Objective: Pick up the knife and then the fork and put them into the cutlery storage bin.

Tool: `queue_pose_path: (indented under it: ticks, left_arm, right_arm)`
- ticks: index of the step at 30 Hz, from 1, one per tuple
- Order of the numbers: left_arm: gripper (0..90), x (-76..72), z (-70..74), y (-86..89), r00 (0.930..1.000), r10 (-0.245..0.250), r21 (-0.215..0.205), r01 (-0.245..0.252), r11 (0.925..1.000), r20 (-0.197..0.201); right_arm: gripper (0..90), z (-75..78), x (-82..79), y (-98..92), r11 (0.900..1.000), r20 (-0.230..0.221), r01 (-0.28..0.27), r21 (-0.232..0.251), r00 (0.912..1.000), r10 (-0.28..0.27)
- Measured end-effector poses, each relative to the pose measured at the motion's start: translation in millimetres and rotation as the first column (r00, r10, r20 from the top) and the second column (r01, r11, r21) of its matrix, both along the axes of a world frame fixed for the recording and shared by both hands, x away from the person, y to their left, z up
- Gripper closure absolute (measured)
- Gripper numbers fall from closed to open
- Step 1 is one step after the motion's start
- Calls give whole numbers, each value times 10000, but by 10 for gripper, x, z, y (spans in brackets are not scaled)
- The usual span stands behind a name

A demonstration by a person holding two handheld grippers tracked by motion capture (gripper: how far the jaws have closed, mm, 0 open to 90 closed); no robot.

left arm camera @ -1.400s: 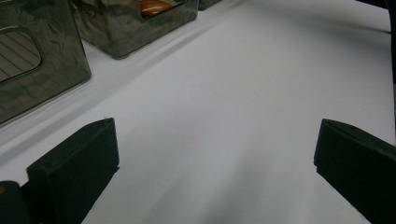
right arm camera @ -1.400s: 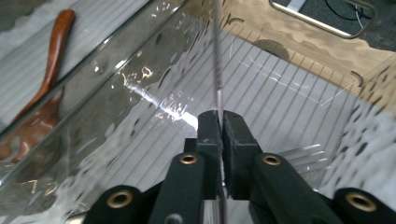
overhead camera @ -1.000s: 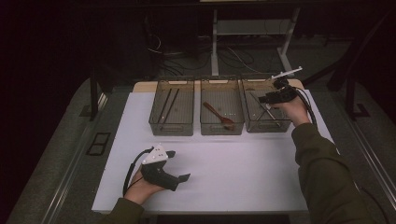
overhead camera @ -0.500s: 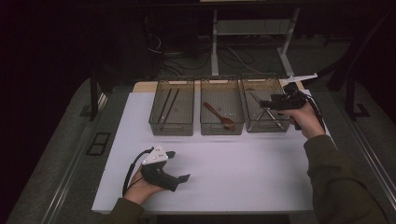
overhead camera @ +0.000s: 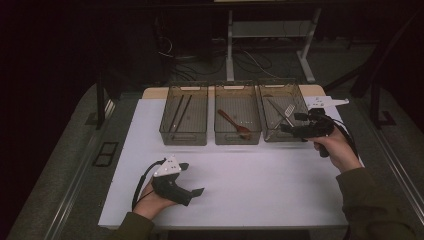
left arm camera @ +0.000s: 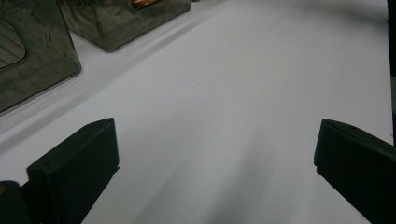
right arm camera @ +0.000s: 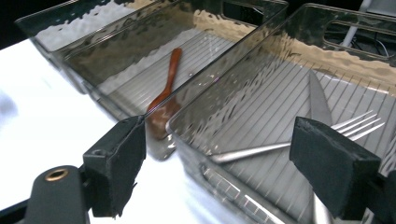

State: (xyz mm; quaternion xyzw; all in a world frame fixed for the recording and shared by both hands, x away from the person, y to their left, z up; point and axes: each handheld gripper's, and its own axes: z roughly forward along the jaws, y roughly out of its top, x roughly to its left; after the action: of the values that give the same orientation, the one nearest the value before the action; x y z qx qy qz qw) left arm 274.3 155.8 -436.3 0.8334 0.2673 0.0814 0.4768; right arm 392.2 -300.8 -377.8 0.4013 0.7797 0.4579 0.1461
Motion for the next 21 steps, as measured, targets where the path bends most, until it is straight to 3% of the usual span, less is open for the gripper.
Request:
queue_pose_path:
  ticks: [13, 21]
  left_arm:
    - [0, -7, 1, -5, 10000, -10, -1, 10, 10000, 16]
    - [0, -12, 9, 0, 10000, -23, -11, 24, 10000, 45]
  right_arm:
    - [180, -74, -452, 70, 9986, 491, -490, 214, 9976, 479]
    - [179, -219, -705, 97, 9970, 458, -699, 339, 9966, 683]
